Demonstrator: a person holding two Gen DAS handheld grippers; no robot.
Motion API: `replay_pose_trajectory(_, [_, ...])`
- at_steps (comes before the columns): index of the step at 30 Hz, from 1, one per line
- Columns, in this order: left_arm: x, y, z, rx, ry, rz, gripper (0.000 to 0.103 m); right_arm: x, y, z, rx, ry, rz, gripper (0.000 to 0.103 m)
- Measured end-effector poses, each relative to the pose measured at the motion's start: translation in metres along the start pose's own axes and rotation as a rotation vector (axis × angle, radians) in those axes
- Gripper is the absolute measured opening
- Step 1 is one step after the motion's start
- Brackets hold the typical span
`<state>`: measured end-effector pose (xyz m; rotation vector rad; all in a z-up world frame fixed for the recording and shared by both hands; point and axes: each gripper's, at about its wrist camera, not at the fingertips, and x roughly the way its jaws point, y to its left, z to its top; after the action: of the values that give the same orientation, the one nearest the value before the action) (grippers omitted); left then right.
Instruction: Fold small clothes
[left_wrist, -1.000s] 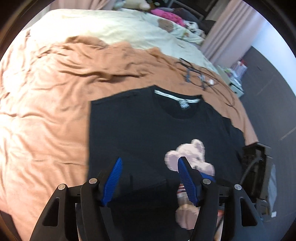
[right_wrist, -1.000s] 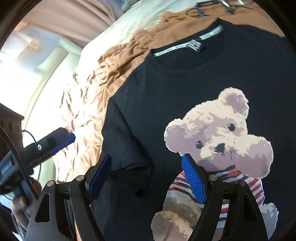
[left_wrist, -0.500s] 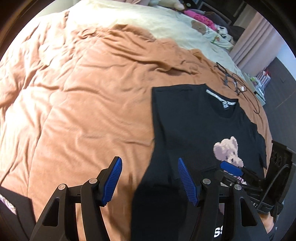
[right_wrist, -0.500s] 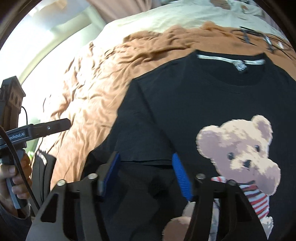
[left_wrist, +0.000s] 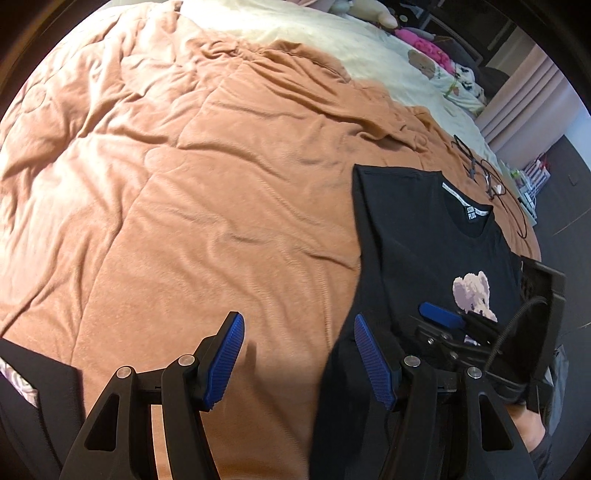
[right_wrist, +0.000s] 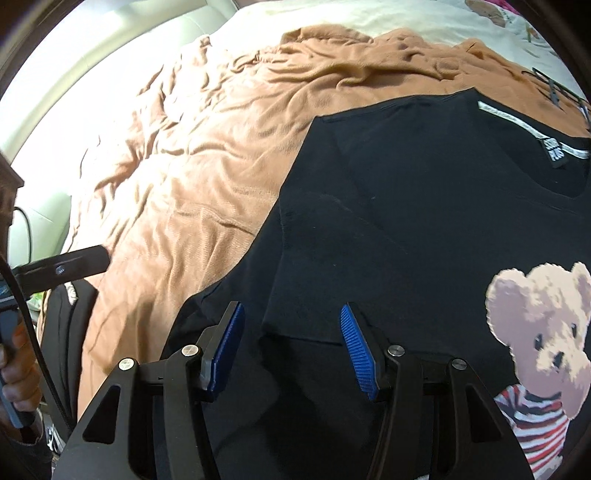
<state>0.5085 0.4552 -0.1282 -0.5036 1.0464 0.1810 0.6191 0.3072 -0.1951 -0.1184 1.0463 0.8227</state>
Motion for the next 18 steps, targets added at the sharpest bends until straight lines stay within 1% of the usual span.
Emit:
replay_pose_trajectory(4, [0.002, 0.007, -0.004, -0.009, 0.006, 0.005, 0.064, 0.016, 0.013, 0.002, -0.045, 0.026, -0.054, 0.052])
replay_pose_trajectory(6, [0.004, 0.007, -0.005, -0.005, 0.009, 0.006, 0.064, 0.021, 0.019, 0.003, -0.081, 0.038, -0.109, 0.04])
replay_pose_trajectory(7, [0.005, 0.007, -0.005, -0.004, 0.01, 0.007, 0.064, 0.022, 0.019, 0.005, -0.091, 0.044, -0.135, 0.026])
replay_pose_trajectory(8, [0.007, 0.006, -0.005, -0.003, 0.011, 0.004, 0.064, 0.022, 0.018, 0.006, -0.084, 0.051, -0.124, 0.011])
replay_pose_trajectory(10, [0.009, 0.002, -0.005, 0.003, 0.012, -0.002, 0.064, 0.016, 0.012, 0.01, -0.061, 0.053, -0.087, 0.003])
replay_pose_trajectory(18, [0.021, -0.021, 0.001, 0.032, 0.015, -0.023, 0.064, -0.025, -0.021, 0.018, -0.003, -0.017, -0.032, 0.001])
